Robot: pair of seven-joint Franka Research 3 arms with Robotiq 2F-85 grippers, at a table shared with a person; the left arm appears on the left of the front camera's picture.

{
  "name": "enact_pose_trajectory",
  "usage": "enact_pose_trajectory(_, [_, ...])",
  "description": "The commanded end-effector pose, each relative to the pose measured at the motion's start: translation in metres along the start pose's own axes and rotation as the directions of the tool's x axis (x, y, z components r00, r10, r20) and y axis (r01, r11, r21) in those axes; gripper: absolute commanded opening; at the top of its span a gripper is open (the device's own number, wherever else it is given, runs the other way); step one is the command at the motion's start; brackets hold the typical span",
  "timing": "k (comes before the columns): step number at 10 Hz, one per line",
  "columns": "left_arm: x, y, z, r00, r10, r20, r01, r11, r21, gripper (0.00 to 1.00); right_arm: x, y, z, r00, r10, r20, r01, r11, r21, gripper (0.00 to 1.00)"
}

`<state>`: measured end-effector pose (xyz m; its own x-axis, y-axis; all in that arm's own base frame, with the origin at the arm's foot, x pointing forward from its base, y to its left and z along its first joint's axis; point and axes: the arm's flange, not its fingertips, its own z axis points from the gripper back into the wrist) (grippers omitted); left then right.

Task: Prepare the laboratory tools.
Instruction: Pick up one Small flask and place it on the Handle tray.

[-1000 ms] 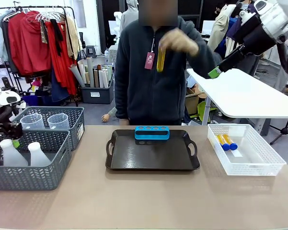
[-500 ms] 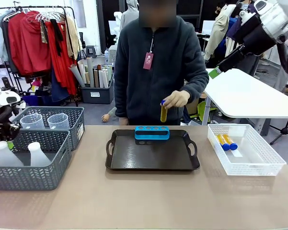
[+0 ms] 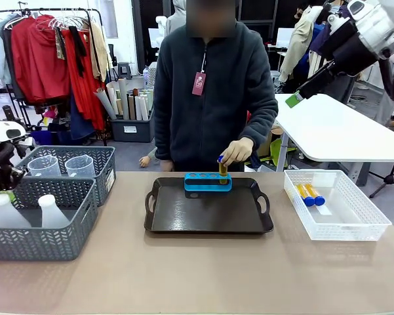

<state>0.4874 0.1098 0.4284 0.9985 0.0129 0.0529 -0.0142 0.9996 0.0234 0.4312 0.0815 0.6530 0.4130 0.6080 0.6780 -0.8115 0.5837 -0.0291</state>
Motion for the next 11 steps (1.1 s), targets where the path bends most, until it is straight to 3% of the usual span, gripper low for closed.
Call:
enact_pose_trajectory(1, [-0.007,-0.004,0.009,1.000,0.018,0.002,-0.018,1.000,0.009,0.39,0.000,0.000,0.001,1.000,0.000,0.005,0.000,1.000,0.005,1.00])
enact_pose_trajectory(4, [-0.009,-0.006,0.022,1.000,0.022,0.019,-0.023,1.000,0.015,0.97,0.000,0.000,0.001,1.000,0.000,0.005,0.000,1.000,0.005,1.00])
enact_pose_trajectory(8, [-0.020,-0.010,0.016,0.999,0.030,-0.019,-0.029,0.999,0.032,1.00,0.000,0.000,0.001,1.000,0.000,0.005,0.000,1.000,0.005,1.00])
enact_pose_trajectory(11, [-0.032,-0.005,0.010,1.000,0.026,0.004,-0.026,0.999,0.025,1.00,0.000,0.000,0.001,1.000,0.000,0.005,0.000,1.000,0.005,1.00])
